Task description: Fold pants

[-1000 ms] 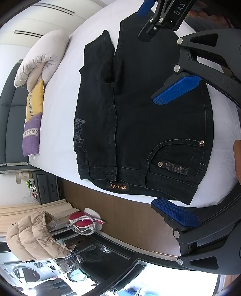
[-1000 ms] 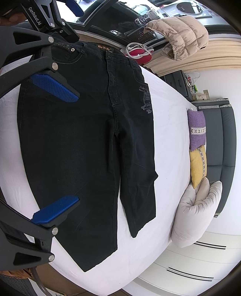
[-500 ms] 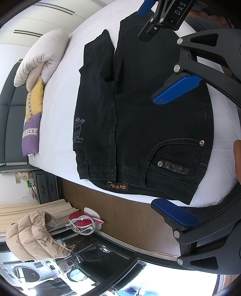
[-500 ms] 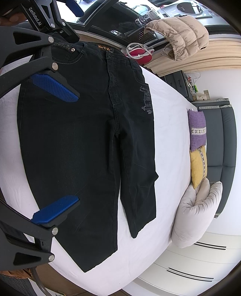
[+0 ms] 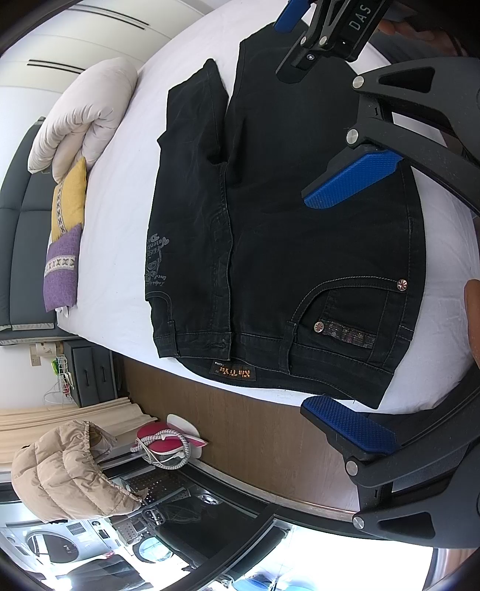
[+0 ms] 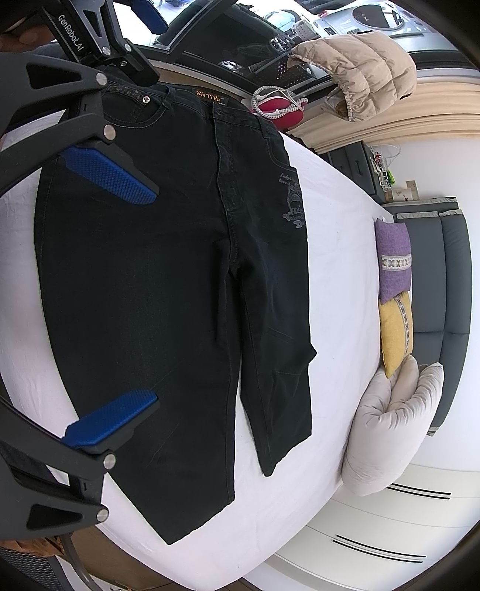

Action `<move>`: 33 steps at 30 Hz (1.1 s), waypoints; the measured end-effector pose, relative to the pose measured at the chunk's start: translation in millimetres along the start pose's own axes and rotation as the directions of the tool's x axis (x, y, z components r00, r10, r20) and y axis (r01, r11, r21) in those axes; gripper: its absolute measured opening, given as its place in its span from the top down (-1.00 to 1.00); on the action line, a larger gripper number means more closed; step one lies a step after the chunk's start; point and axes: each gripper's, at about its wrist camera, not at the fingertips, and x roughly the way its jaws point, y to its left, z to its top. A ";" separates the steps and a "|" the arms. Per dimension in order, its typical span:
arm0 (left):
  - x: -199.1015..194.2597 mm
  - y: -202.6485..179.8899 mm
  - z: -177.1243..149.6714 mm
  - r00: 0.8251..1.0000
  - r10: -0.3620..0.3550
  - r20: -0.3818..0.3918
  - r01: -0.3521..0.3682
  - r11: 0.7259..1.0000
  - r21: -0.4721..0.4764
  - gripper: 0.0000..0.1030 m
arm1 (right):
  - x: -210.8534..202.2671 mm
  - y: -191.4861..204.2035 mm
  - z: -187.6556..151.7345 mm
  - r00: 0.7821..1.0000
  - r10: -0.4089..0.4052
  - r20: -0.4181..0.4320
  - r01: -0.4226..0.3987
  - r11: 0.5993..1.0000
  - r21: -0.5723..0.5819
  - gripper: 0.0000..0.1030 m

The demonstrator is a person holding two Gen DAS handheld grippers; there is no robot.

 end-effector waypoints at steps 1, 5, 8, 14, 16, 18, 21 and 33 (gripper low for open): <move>-0.1 0.0 0.0 1.000 0.000 0.000 0.000 1.000 0.000 -1.00 | 0.0 0.0 -0.1 1.000 0.001 0.001 -0.001 1.000 0.000 -1.00; 0.8 0.4 0.0 1.000 0.001 0.000 -0.001 1.000 -0.001 -1.00 | 0.2 0.3 -0.1 1.000 0.001 0.000 -0.001 1.000 0.000 -1.00; 0.7 1.1 -0.5 1.000 0.002 0.000 -0.002 1.000 -0.001 -1.00 | 0.3 0.4 -0.1 1.000 0.001 0.000 -0.001 1.000 0.000 -1.00; 0.9 2.3 -1.3 1.000 0.006 0.004 -0.006 1.000 0.001 -1.00 | 0.4 -0.4 0.1 1.000 0.002 -0.001 -0.002 1.000 0.000 -1.00; 1.9 2.2 -1.8 1.000 0.010 0.008 -0.010 1.000 0.005 -1.00 | 0.3 -0.9 0.1 1.000 0.000 -0.001 0.000 1.000 0.000 -1.00; 3.5 1.6 -1.9 1.000 0.015 0.010 -0.015 1.000 0.011 -1.00 | 2.8 1.9 -1.1 1.000 0.003 -0.003 -0.003 1.000 0.001 -1.00; 7.7 2.2 1.3 1.000 -0.001 0.016 0.001 1.000 0.018 -1.00 | 9.6 8.9 -7.6 1.000 0.015 -0.001 -0.015 1.000 0.003 -1.00; 80.7 5.7 78.9 0.993 -0.121 0.008 0.117 0.968 0.221 -1.00 | 28.9 -20.9 30.0 0.984 0.175 0.041 -0.173 0.984 -0.042 -1.00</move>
